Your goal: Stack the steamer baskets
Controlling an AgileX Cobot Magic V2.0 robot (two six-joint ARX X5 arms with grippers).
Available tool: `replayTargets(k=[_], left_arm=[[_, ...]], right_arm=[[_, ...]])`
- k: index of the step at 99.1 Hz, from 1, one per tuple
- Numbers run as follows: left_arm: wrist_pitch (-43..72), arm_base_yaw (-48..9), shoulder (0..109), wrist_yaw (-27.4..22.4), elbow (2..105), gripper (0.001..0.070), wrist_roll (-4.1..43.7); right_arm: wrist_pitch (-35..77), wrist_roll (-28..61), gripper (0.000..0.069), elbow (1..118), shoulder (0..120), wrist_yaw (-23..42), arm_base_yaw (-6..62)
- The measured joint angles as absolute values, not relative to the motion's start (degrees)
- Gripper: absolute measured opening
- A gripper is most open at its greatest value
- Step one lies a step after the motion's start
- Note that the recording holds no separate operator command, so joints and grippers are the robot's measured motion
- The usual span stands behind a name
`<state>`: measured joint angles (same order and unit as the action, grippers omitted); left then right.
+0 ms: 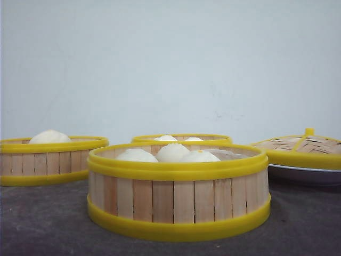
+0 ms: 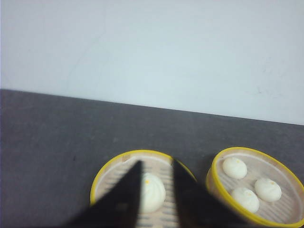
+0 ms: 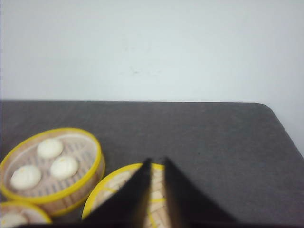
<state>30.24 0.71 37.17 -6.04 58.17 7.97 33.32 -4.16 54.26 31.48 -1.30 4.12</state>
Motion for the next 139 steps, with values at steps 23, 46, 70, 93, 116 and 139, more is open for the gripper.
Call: replayTargets(k=[23,46,70,93,116,139], left_arm=[[32.45,-0.58,38.83,-7.09,58.19,0.0576,7.09],[32.71,-2.96,38.83,-12.14,58.19,0.0585,8.80],[32.99,-7.09,38.63,-14.83,58.19,0.0585,11.09],[34.39,-11.27,38.61,-14.96,58.19,0.0585,12.03],[34.61,-14.66,38.04,-14.96,58.19,0.0585,12.95],[36.58,-16.97,36.84,-14.96,58.19,0.0585,12.95]], right_arm=[[33.93,-6.33,0.0527,56.10,37.10,-4.71,5.87],[36.77,-8.88,0.0518,70.70,55.81,-11.27,7.88],[43.57,-9.23,0.0518,88.42,85.30,-12.23,11.77],[42.52,-9.45,0.0517,99.15,103.70,-11.53,14.39],[39.46,-10.63,0.0504,102.52,116.16,-6.35,16.25],[37.01,-12.12,0.0440,102.52,122.26,-4.29,17.28]])
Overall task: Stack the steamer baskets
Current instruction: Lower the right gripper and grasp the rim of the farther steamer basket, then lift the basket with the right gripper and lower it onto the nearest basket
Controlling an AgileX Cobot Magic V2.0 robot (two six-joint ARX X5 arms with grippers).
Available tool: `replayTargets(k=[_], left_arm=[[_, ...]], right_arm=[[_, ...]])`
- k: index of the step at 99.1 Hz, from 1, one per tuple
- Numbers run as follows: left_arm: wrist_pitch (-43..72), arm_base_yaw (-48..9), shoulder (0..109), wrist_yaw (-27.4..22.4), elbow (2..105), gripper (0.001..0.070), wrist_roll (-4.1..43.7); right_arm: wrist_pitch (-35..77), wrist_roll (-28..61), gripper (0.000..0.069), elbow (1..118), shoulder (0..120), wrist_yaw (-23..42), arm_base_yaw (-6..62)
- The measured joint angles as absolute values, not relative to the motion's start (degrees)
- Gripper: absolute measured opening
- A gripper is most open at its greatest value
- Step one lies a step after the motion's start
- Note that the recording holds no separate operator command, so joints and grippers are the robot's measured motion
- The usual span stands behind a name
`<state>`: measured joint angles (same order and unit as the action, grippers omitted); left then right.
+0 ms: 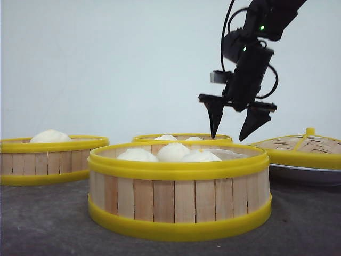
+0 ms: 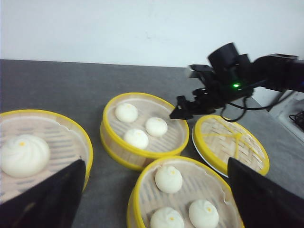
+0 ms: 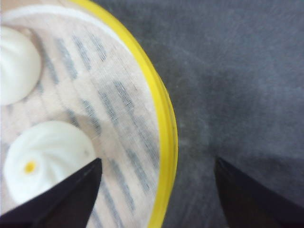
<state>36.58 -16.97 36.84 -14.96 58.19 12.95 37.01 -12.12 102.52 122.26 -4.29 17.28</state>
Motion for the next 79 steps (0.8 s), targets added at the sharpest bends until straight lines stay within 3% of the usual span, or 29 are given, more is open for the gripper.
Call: replayTargets(k=[17,31,42,63,79], left_arm=[[37.41,-17.72,36.03,-14.96,58.19,0.0585,13.19],[37.45,-17.82,34.72,-14.96,58.19,0.0585,13.67],[37.45,-17.82,33.65,-14.96,58.19,0.0585,14.06],[38.17,-17.82,32.51,-14.96,58.19,0.0582,14.41],[39.79,-17.82,32.27,-14.96,58.19,0.0553,14.39]], right_arm=[[37.06,-13.82,0.0320,102.52,124.29,-3.66,17.63],[38.15,-14.55,0.0138,102.52,124.66,-1.69,17.80],[37.34,-16.69,0.0050,102.52,124.66,-0.71,18.00],[38.17,-19.40,0.0025,104.09,124.68,-0.49,18.11],[44.16,-19.35,0.0025,113.19,124.68,-0.67,18.04]])
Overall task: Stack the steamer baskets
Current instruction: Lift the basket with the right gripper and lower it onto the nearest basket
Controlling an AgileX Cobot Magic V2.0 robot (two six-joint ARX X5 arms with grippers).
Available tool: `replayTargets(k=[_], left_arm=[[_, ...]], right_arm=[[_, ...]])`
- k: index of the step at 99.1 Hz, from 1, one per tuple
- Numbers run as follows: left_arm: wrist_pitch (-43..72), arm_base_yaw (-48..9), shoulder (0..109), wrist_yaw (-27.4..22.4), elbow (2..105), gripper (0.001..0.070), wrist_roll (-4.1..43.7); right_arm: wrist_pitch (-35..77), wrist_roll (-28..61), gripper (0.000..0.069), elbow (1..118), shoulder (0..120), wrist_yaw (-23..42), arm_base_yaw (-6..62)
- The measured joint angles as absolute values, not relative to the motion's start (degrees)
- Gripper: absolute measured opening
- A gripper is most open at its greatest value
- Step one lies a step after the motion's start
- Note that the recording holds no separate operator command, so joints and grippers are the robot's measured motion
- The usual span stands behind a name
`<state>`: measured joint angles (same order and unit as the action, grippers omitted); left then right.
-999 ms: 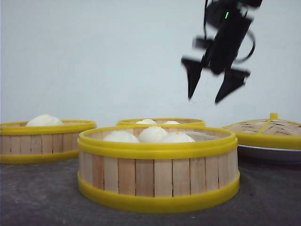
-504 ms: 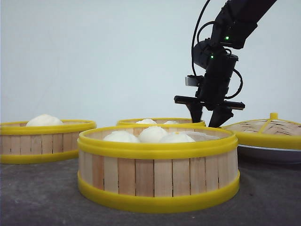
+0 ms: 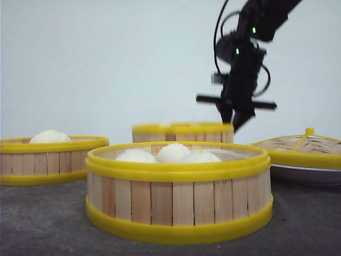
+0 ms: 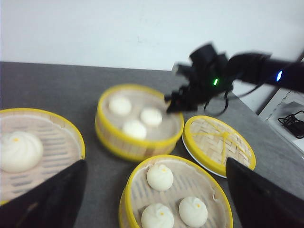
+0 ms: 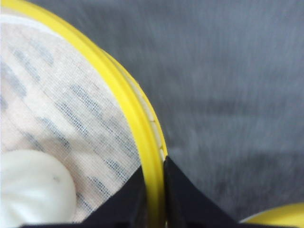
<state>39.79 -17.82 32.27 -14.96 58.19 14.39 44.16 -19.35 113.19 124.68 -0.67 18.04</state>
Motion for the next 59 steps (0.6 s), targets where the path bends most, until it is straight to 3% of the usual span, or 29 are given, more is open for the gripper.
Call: replayTargets(k=[28,39,59], left_arm=[[40.12,-17.82,31.31,-14.96,58.19,0.0552,14.39],[40.18,-17.82,30.72,-14.98,58.19,0.0552,14.39],[40.60,-17.82,29.91,-16.69,58.19,0.0552,14.39]], right_arm=[[60.93,-13.63,0.0024,132.18,117.99,-4.47,18.06],[63.05,-11.99,0.0023,133.36,110.69,-8.97,18.15],[71.09,-7.66,0.0023,133.49,97.86,-9.82,19.03]])
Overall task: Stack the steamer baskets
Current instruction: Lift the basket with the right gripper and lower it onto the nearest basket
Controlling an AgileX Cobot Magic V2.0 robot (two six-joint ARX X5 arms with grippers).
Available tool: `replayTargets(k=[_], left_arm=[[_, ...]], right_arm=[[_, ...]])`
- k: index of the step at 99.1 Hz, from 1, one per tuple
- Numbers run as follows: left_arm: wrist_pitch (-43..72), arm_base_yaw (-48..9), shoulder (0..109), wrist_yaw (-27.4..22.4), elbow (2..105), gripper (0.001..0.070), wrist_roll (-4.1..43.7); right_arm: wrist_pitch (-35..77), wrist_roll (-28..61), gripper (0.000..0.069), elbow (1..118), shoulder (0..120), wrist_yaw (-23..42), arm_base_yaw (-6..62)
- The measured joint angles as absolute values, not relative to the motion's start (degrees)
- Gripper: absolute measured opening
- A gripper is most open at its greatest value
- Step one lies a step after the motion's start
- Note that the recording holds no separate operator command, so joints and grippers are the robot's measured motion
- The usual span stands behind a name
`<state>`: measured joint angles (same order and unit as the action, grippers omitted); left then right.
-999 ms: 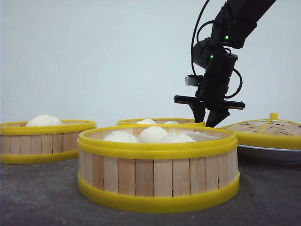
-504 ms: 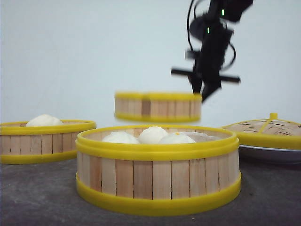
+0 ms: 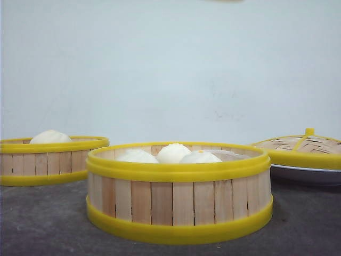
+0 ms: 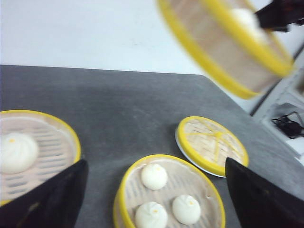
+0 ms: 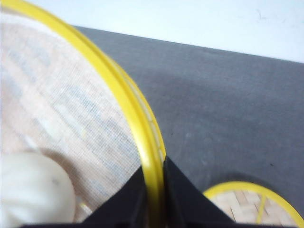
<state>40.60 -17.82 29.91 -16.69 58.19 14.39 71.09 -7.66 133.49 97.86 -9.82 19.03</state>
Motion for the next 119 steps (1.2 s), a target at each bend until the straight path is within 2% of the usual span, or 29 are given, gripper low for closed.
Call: replayTargets(k=[14,28,48,63,78,119], left_arm=[[41.15,-17.87,29.76,-17.19,58.19,0.0552,14.39],[41.50,-17.87,29.76,-18.02,58.19,0.0552,14.39],[41.45,-17.87,29.71,-18.04,58.19,0.0552,14.37],[41.45,-17.87,29.71,-18.37,58.19,0.0552,14.37],[41.45,-17.87,29.69,-19.40,58.19,0.0552,14.37],[41.63,-17.87,29.69,-19.46,58.19,0.0552,14.31]], right_arm=[[76.55,-5.48,0.0023,133.49,90.39,-9.67,20.78],[76.95,-4.36,0.0023,133.49,84.90,-8.71,23.70],[77.36,-4.25,0.0023,129.95,83.74,-4.86,28.53],[76.99,-4.25,0.0023,119.68,85.32,-0.78,31.81],[75.22,-4.27,0.0023,107.13,85.14,-0.14,35.20],[51.57,-6.85,0.0023,78.30,84.07,1.96,37.43]])
